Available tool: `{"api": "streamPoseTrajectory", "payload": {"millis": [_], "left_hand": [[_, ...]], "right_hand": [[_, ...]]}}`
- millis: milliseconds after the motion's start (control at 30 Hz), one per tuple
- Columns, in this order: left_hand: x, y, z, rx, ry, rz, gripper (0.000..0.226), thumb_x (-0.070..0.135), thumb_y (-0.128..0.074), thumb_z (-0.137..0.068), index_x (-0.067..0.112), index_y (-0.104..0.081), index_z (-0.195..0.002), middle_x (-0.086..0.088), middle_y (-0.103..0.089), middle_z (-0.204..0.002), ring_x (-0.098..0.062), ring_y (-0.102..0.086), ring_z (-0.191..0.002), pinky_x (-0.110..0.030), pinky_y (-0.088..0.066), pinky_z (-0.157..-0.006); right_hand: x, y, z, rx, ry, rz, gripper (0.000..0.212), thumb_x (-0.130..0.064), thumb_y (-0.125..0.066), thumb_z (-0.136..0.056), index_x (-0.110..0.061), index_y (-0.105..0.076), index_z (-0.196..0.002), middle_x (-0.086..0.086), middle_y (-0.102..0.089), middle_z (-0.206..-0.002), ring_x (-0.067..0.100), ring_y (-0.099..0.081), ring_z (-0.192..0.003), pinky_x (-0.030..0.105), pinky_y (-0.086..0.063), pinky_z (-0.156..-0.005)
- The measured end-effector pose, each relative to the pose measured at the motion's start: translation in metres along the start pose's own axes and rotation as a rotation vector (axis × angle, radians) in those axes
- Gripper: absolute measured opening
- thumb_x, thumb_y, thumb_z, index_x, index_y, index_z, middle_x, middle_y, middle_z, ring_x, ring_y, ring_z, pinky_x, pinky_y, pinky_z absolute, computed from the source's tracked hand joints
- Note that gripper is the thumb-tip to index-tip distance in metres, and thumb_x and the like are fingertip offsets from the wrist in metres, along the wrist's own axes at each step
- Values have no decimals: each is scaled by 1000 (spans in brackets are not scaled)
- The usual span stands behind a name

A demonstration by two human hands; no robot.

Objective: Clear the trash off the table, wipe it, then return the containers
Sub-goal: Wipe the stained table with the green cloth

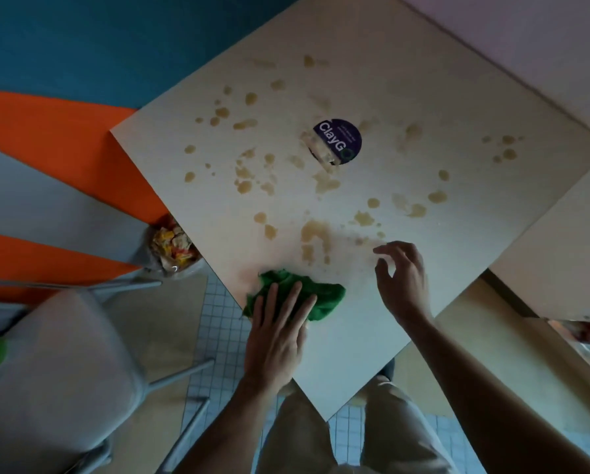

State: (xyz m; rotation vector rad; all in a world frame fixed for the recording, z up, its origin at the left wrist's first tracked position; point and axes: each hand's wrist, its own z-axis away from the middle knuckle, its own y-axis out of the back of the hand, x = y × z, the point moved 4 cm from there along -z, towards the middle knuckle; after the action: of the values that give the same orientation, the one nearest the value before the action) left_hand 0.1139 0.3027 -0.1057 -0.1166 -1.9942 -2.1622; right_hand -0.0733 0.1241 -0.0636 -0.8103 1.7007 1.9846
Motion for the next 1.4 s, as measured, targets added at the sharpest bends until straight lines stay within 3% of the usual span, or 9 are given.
{"api": "streamPoseTrajectory", "payload": {"millis": [200,400,533,700,800,933,1033,1200,1400], "left_hand": [[-24,3,-47,-25,400,9,64,45,-30,-97,33,-24,-159,-3,-14,-169,-39,-14,-153,-61,-14,-121],[-11,2,-132,29,683,62,68,48,-20,-96,31,-16,-161,-9,-6,-169,-47,-8,-152,-64,-7,-121],[42,-4,-177,23,608,76,63,52,-10,-99,36,-6,-160,-6,1,-170,-43,-1,-154,-62,-3,-122],[124,-21,-164,41,517,93,53,47,-18,-106,40,-20,-159,0,-6,-170,-35,0,-156,-59,-5,-123],[131,-20,-122,52,500,55,49,47,-33,-105,40,-39,-153,1,-26,-166,-35,-10,-155,-60,-14,-122],[88,-3,-95,125,638,12,47,47,-57,-89,20,-62,-127,-12,-50,-139,-41,-25,-149,-58,-17,-122],[56,6,-121,184,664,34,53,34,-54,-83,14,-56,-132,-16,-44,-147,-41,-26,-148,-59,-24,-118],[88,-4,-190,111,554,-21,72,39,-38,-91,30,-21,-160,-8,-13,-169,-41,-15,-153,-57,-15,-122],[169,-31,-126,107,362,29,62,37,-45,-96,33,-32,-157,-2,-16,-169,-35,-11,-155,-57,-18,-121]], "right_hand": [[47,0,-43,-131,255,393,47,-32,-43,-100,-21,-43,-146,6,-35,-157,26,-22,-149,53,-20,-120],[72,3,-59,-194,411,442,50,-38,-26,-105,-27,-31,-154,5,-27,-162,26,-10,-153,54,-5,-123],[77,6,-71,-208,468,456,51,-38,-29,-103,-29,-30,-154,6,-25,-162,28,-11,-153,55,-4,-123],[85,11,-89,-228,458,443,54,-34,-32,-101,-29,-28,-155,7,-20,-164,29,-5,-154,57,-5,-122],[84,14,-88,-235,480,445,54,-33,-32,-101,-29,-29,-155,6,-18,-165,29,-3,-154,57,-6,-122],[81,15,-89,-216,479,428,54,-31,-32,-100,-28,-31,-154,7,-20,-164,28,-4,-154,58,-6,-122],[81,14,-89,-195,478,417,53,-30,-32,-101,-27,-33,-154,6,-23,-163,28,-6,-154,57,-7,-122],[81,12,-92,-140,474,359,54,-25,-37,-99,-20,-35,-153,6,-28,-162,26,-11,-153,55,-7,-123],[83,10,-90,-164,463,377,56,-28,-33,-99,-19,-32,-154,5,-26,-163,24,-8,-154,54,-4,-123]]}}
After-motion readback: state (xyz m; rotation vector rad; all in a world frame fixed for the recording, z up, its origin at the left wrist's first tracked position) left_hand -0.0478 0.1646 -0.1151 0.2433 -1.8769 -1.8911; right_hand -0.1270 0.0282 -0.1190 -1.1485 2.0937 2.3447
